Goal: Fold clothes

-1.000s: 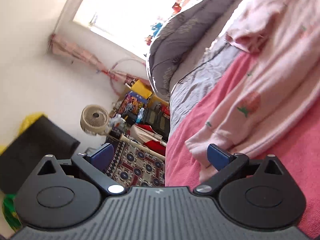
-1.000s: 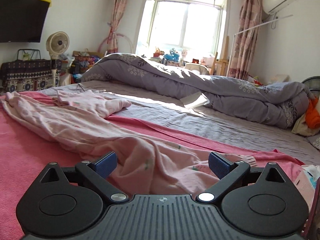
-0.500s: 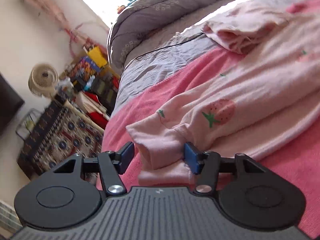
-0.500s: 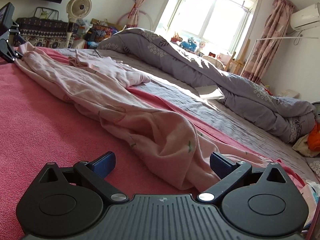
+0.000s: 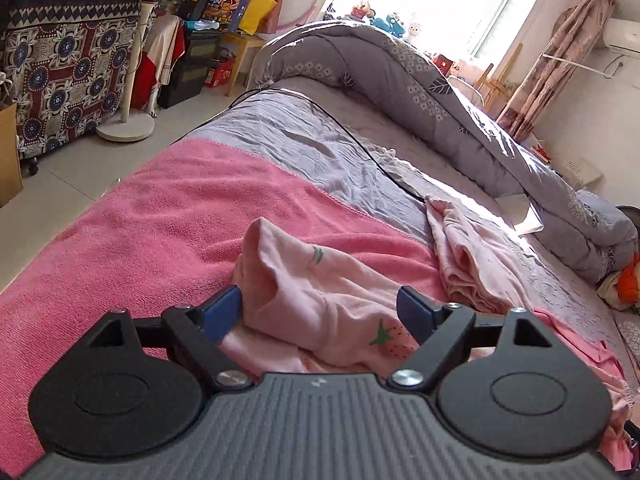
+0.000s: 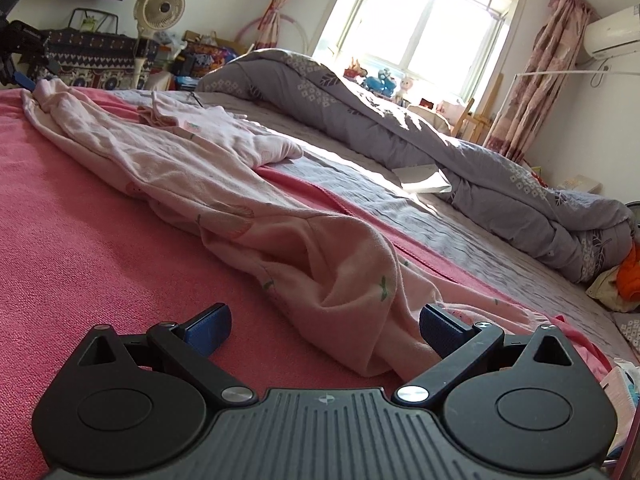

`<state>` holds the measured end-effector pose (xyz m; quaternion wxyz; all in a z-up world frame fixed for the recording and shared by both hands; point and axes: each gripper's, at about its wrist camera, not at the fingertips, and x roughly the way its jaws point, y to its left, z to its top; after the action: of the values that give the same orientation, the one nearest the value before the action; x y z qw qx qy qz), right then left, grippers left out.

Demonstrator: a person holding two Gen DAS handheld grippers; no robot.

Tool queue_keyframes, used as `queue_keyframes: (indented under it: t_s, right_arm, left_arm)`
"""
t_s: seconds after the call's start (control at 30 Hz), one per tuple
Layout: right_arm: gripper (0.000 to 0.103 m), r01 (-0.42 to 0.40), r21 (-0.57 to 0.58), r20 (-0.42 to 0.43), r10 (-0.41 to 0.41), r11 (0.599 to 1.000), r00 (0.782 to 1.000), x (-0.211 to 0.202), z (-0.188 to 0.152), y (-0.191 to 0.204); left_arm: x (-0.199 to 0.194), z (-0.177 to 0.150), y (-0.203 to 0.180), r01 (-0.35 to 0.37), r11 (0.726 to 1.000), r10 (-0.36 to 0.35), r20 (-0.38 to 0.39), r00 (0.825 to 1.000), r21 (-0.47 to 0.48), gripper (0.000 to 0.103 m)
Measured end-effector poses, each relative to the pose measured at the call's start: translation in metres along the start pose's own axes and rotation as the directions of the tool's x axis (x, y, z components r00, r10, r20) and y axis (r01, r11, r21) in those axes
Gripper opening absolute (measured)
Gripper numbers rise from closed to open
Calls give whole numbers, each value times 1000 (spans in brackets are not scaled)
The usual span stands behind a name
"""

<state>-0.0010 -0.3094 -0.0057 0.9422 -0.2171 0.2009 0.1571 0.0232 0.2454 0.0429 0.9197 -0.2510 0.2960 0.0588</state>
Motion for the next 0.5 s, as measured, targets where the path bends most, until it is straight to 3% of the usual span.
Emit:
queue_keyframes:
  t_s: [0.03,0.13,0.2,0.4,0.5]
  right_arm:
    - [102,0,0,-2,0,1000,1000,0,0,0]
    - [102,1,1,-5,-1,1000,1000,1,0,0]
    - [102,0,3,-9,0,1000,1000,1,0,-1]
    - [103,-2,9,-15,2,1000,1000,3,0,-2]
    - [103,1,9,-17,-1,1000,1000,3,0,-2]
  left_arm:
    - [2,-1,-3,-16,1000,15,11,1000,15,80]
    - [7,-4,-10,-63,997,61,43,997,47,52]
    - [7,-3,-11,-69,997,67,57,996,40,3]
    - [-7,7,-12,-26,1000,27,125,992,-12,3]
    - [-8,17,-9,-110,994,109,147,983,2,3]
